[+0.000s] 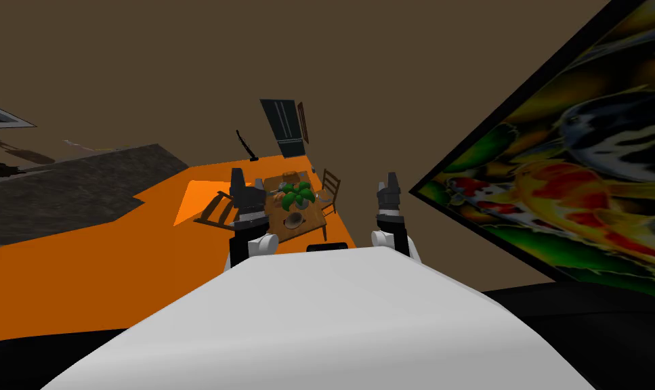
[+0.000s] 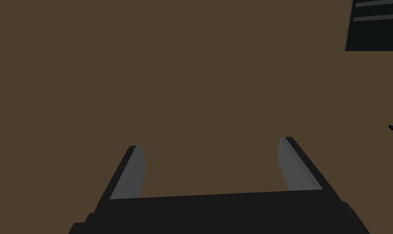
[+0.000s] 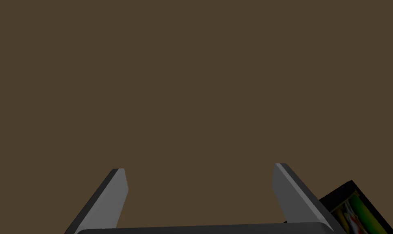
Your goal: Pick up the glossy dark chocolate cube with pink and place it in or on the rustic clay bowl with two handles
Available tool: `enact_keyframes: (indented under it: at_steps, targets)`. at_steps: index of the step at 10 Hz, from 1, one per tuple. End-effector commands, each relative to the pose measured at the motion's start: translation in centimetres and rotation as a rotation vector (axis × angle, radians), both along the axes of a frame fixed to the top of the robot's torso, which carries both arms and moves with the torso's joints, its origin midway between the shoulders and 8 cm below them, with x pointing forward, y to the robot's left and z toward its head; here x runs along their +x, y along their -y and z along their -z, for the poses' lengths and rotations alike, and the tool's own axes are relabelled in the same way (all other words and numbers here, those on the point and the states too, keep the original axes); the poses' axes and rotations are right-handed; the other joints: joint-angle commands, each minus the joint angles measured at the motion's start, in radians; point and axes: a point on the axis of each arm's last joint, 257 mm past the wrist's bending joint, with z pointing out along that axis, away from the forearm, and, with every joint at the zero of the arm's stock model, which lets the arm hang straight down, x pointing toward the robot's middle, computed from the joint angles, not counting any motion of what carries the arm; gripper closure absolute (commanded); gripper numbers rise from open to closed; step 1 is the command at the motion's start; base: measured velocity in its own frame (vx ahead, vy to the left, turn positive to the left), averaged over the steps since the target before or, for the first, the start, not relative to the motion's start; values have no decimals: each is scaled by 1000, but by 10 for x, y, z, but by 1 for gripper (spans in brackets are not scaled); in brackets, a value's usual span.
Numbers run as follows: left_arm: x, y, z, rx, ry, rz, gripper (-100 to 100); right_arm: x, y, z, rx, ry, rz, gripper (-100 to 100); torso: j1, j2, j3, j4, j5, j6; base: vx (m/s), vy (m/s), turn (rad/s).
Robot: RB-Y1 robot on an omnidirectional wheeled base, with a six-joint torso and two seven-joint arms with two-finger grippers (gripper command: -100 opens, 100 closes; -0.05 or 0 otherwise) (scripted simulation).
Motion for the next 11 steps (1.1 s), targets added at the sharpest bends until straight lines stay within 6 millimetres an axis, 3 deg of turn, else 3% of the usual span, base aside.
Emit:
enact_keyframes:
  at_steps: [1,5,6,8,11]
  targets:
    - [17,4,20,-2,-61,37,-100,0,0,0,0,0,0,0,0,0,0,0,0,0,-70,33,-99]
    - [54,10,70,-14,-208,103,-100,0,0,0,0,0,0,0,6,5,3,1,1,0,-90,79,-99]
    - [54,10,70,-14,-209,103,-100,0,0,0,0,0,0,0,7,5,3,1,2,0,-47,59,-33]
    - [74,13,99,-22,-296,138,-100,0,0,0,0,0,0,0,4,3,2,1,1,0,-55,65,-91]
    - [86,12,124,-29,-362,150,-100,0,0,0,0,0,0,0,5,3,2,1,1,0,-46,62,-56]
